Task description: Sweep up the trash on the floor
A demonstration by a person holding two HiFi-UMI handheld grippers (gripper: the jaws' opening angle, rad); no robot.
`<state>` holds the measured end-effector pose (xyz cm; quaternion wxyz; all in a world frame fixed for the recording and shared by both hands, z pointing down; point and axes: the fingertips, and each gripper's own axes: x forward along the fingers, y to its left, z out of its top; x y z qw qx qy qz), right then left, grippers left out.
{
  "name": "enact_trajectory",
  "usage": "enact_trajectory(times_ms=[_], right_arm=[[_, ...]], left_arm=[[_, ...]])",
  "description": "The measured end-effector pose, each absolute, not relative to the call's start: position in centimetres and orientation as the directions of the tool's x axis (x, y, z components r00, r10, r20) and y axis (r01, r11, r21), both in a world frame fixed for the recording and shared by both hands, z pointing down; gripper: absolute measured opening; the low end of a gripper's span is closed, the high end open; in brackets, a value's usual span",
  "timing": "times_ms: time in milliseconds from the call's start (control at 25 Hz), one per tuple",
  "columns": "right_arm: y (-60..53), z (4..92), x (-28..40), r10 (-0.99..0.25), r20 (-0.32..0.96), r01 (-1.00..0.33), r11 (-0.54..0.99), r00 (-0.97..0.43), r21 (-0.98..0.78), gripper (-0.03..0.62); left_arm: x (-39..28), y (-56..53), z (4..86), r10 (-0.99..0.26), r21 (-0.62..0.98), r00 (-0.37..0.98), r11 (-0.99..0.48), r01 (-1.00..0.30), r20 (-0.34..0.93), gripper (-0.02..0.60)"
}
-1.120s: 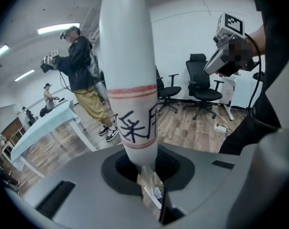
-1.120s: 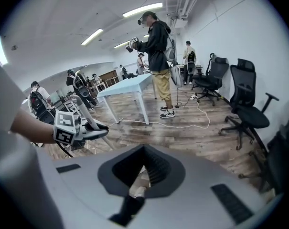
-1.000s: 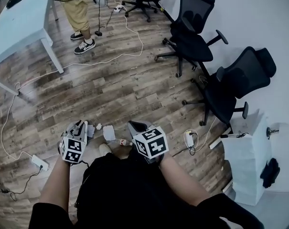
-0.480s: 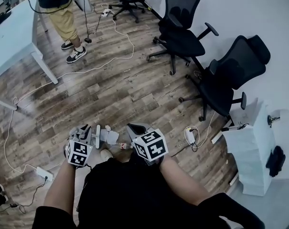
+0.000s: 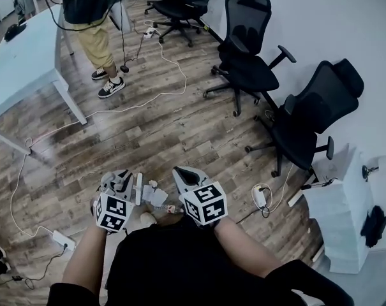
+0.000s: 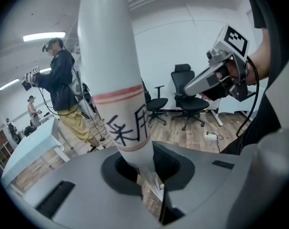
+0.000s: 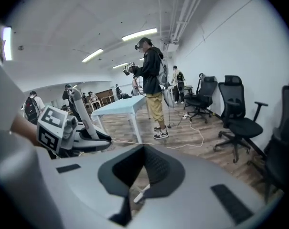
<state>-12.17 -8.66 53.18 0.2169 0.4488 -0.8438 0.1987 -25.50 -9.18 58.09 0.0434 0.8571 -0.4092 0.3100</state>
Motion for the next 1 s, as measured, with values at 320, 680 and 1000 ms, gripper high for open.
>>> enact_trajectory(times_ms=[320,680,1000], right_arm=[[-11.1,47.1,-14.2,-0.737,0.385,-0.828,0.531,-0.556,-0.181,0.014],[-11.4,42.3,-16.7,-0.731,0.302,-0.789,0.590,-0.612,-0.170,0.012],[-11.6,41.6,-16.5,-0.738,0.290,-0.790,0.598,-0.609,-0.137,0.014]], left_arm=[[-25.0,-10.8,48.5,-0.755,-0.212,0.511,-0.624,-0.752,0.412,0.044],[-24.9,-11.3,42.3,-0.799,-0.175,0.522,-0.583,-0.793,0.298,0.041],[-24.6,-11.8,39.8,-0.815,-0.129,0.539,-0.570,-0.811,0.214,0.040]])
